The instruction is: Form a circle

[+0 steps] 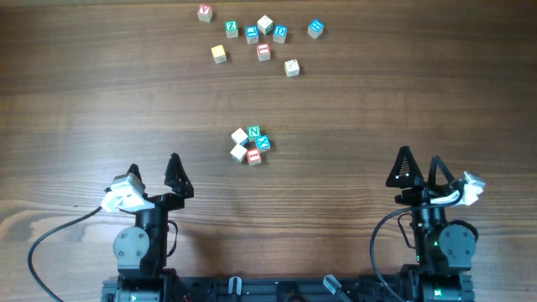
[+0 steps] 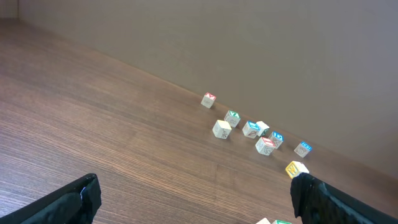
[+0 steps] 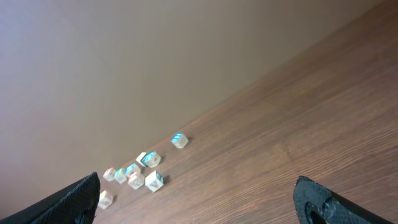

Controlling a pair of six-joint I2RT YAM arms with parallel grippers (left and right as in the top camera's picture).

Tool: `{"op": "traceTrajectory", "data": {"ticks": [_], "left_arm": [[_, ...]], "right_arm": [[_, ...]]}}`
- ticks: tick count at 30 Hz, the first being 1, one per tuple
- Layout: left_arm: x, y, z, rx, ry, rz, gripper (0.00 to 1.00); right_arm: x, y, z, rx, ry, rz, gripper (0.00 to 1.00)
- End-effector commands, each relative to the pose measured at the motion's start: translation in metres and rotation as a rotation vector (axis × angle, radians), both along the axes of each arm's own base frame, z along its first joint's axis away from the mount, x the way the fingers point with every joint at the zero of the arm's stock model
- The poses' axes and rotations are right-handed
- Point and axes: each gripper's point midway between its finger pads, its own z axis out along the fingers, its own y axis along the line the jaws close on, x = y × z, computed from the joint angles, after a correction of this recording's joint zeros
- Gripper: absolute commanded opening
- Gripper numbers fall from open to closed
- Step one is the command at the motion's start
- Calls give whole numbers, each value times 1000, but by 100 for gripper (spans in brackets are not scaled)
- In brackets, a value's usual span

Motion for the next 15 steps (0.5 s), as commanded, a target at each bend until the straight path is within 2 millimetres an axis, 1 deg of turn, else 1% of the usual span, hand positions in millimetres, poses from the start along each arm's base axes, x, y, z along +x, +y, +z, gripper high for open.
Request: {"op": "traceTrajectory", "data": {"ticks": [1,15], "left_arm": [[-1,3,0,3,-3,14,100],[-1,3,0,3,-3,14,100]], "right_arm": [[0,6,2,-10,-8,23,100],[-1,8,2,-10,-8,30,100]]}}
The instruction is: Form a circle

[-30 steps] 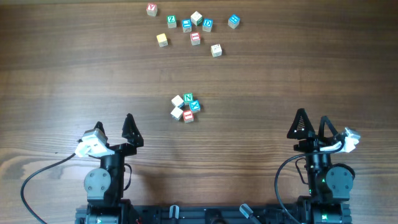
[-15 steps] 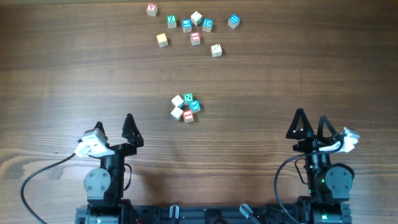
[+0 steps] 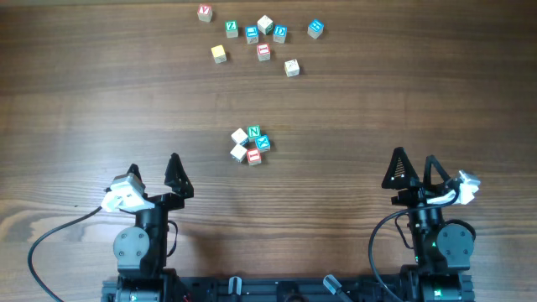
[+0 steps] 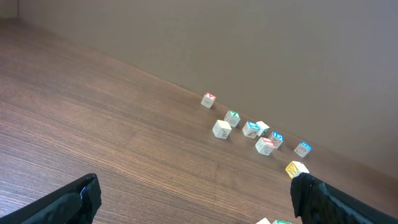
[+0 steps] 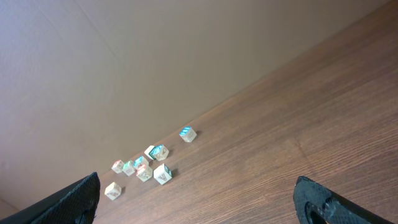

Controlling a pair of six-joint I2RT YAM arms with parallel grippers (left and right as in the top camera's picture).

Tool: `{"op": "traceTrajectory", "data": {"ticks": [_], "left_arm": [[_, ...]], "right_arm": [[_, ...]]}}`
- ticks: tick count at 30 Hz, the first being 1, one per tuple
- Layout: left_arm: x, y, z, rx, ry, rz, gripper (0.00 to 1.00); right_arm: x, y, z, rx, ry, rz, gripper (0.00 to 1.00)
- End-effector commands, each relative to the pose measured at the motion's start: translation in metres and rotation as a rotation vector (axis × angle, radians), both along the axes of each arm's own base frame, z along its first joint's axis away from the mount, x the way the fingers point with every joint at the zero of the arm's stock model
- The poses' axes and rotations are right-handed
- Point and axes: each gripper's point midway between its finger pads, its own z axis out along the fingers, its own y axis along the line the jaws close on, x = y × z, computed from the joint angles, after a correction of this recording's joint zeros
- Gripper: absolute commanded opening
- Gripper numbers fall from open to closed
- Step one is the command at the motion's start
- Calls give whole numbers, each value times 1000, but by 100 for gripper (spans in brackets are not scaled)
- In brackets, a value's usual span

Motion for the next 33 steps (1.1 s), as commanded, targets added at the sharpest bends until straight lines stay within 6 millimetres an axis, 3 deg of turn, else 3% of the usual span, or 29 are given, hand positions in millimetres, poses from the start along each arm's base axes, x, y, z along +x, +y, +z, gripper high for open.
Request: {"op": "traceTrajectory", "data": {"ticks": [1,24,33], "left_arm": [[-1,3,0,3,-3,14,100],[-1,3,0,3,-3,14,100],[-1,3,0,3,-2,14,100]], "right_arm": [[-1,-1,3,-9,-16,-5,100],[-1,-3,3,-38,-13,-21,100],[-1,-3,3,-576,-21,-16,100]]}}
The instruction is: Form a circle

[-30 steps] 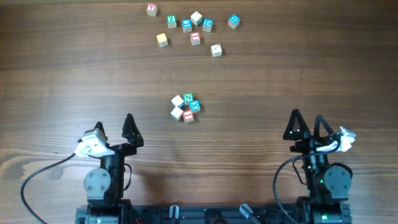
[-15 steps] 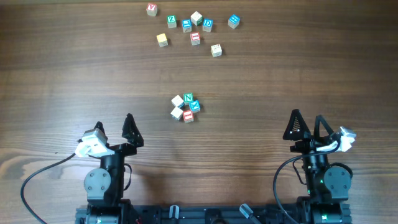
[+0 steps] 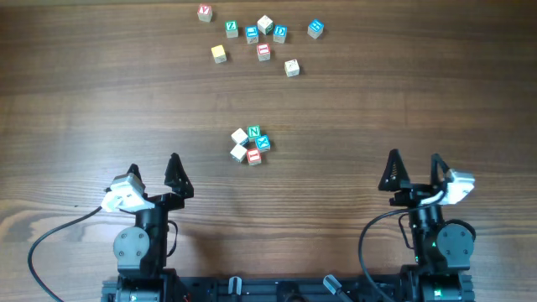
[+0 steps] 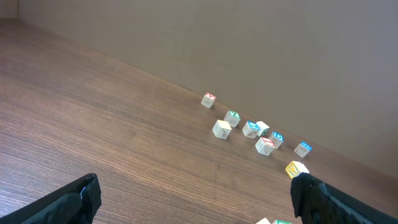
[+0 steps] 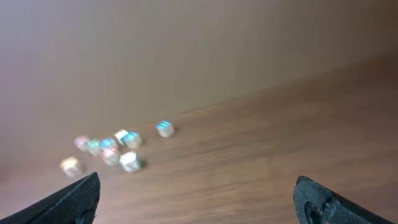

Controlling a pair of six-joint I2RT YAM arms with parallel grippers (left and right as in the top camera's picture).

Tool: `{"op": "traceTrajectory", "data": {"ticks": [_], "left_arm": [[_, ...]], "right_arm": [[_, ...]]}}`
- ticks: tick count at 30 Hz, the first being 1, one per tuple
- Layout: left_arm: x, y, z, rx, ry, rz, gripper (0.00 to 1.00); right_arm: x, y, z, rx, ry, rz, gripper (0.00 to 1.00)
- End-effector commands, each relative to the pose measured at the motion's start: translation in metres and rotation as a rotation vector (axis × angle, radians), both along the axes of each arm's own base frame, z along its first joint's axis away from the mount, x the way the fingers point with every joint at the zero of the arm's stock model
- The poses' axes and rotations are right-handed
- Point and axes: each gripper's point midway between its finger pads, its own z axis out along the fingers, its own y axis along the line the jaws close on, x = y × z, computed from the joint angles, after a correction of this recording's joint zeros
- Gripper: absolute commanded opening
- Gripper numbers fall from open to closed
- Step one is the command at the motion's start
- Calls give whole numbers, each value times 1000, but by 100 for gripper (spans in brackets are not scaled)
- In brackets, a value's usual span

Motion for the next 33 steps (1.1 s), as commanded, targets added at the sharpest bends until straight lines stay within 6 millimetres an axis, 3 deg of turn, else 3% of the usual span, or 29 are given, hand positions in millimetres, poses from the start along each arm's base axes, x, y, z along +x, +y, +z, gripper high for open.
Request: {"op": "traceTrajectory", "data": {"ticks": [1,33], "left_arm": [[-1,3,0,3,-3,14,100],[-1,3,0,3,-3,14,100]], "right_arm": [[-1,-2,3,-286,-16,-16,100],[-1,-2,3,-318,-17,-16,100]]}}
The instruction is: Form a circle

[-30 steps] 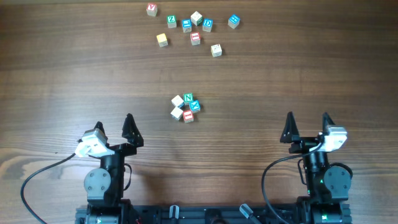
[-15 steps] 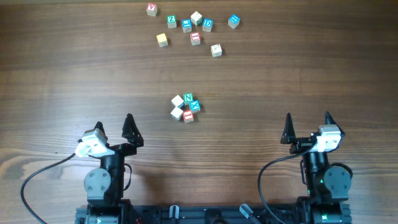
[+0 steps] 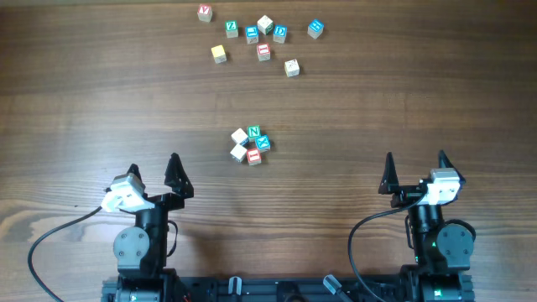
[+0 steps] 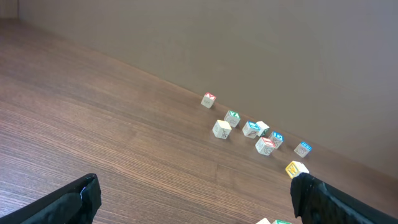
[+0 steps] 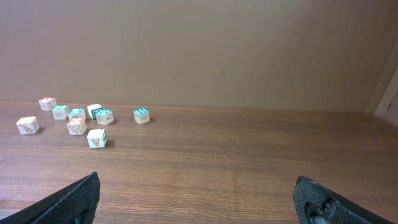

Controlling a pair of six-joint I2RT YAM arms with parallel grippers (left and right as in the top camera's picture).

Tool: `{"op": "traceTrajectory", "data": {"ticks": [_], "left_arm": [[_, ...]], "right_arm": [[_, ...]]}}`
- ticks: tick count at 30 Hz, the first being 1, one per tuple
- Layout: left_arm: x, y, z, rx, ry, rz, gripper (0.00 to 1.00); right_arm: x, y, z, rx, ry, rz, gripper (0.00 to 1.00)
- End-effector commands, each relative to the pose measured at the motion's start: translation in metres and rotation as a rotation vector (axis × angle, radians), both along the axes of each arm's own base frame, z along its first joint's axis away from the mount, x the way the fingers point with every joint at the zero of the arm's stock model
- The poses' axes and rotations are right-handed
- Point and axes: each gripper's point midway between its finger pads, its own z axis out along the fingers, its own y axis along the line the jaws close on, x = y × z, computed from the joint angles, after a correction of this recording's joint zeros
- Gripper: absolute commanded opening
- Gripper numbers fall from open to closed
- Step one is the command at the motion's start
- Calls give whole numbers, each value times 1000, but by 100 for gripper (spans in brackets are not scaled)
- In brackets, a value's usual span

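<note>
Small lettered wooden cubes lie in two groups. Several are scattered at the far side of the table (image 3: 262,38), also seen as the far group (image 4: 255,129) and the far cubes (image 5: 78,118). A tight cluster of several cubes (image 3: 251,144) sits mid-table; only its edge (image 4: 273,221) shows in the left wrist view. My left gripper (image 3: 153,164) (image 4: 196,199) is open at the near left, holding nothing. My right gripper (image 3: 414,157) (image 5: 198,199) is open at the near right, also holding nothing, well short of all cubes.
The brown wooden table (image 3: 403,92) carries nothing but the cubes. A plain wall (image 5: 217,50) rises behind the far edge. A yellow cube (image 4: 296,168) lies apart from the far group, toward the middle cluster.
My right wrist has rolled level: its view was tilted and blurred, now sharp with a horizontal table edge. Its fingertips stand wider apart in the overhead view. The left arm and cubes are unchanged.
At first my right gripper sat rolled to one side, its view steeply slanted. It was less slanted at each later moment and is now level and facing the far cubes. My left gripper stayed open and still throughout, and no cube has moved.
</note>
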Motion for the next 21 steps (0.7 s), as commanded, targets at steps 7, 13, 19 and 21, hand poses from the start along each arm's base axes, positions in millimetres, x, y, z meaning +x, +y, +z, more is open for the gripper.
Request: {"op": "traceTrajectory", "data": {"ticks": [7,13,19,21], "left_arm": [[-1,5,0,80,4,24,100],[-1,5,0,244,18,14,100],[-1,5,0,243,18,13,100],[-1,5,0,243,18,13,100]], "right_arm": [[-1,-2,3,-20,-13,-15,100],[-1,-2,3,-20,-13,-15,100],[-1,-2,2,-20,-12,-15,100],[-1,-2,3,-20,-13,-15,100]]}}
